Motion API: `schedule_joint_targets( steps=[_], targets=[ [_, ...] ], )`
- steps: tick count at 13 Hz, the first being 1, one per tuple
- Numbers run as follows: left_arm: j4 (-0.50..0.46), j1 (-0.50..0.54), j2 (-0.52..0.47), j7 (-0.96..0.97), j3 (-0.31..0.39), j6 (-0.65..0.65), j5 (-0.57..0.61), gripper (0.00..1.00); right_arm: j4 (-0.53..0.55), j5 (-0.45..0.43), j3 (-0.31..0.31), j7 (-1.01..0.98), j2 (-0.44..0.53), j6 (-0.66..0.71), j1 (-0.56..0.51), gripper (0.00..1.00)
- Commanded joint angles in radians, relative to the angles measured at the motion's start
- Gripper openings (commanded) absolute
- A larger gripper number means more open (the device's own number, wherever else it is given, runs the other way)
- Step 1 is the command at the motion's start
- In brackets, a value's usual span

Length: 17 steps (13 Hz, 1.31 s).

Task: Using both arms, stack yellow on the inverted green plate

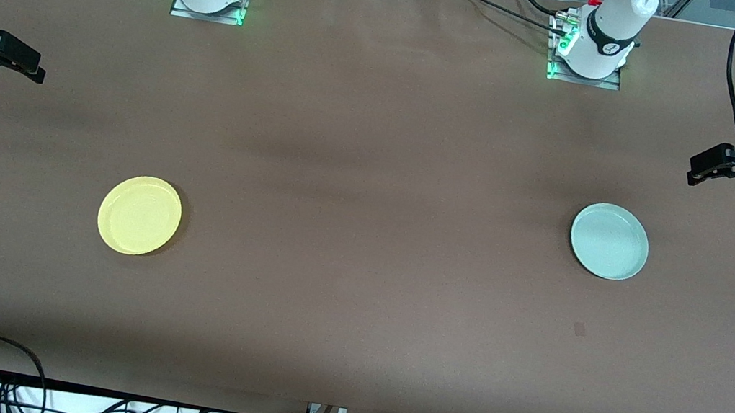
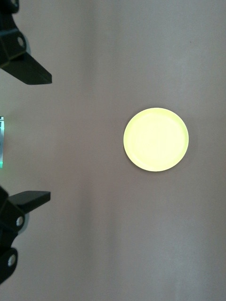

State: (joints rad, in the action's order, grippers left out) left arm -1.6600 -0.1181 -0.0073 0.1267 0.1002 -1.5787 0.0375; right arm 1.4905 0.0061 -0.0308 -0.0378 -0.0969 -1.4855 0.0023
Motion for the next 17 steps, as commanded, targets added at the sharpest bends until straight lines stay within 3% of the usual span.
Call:
schedule_joint_targets(
  steps=[1,13,17],
  targets=[
    [-0.036,-0.003,-0.026,0.013,-0.023,-0.004,0.044,1.00,-0.012,0.017,0.002,0.009,-0.003,0.001,-0.005,1.00],
    [-0.029,0.024,-0.005,-0.001,-0.019,-0.006,0.022,1.00,-0.012,0.017,0.000,0.009,-0.003,0.001,-0.005,1.00],
    [-0.066,0.028,-0.010,-0.018,-0.020,-0.006,0.022,1.00,-0.010,0.015,0.002,0.009,-0.003,0.002,-0.004,1.00]
  ],
)
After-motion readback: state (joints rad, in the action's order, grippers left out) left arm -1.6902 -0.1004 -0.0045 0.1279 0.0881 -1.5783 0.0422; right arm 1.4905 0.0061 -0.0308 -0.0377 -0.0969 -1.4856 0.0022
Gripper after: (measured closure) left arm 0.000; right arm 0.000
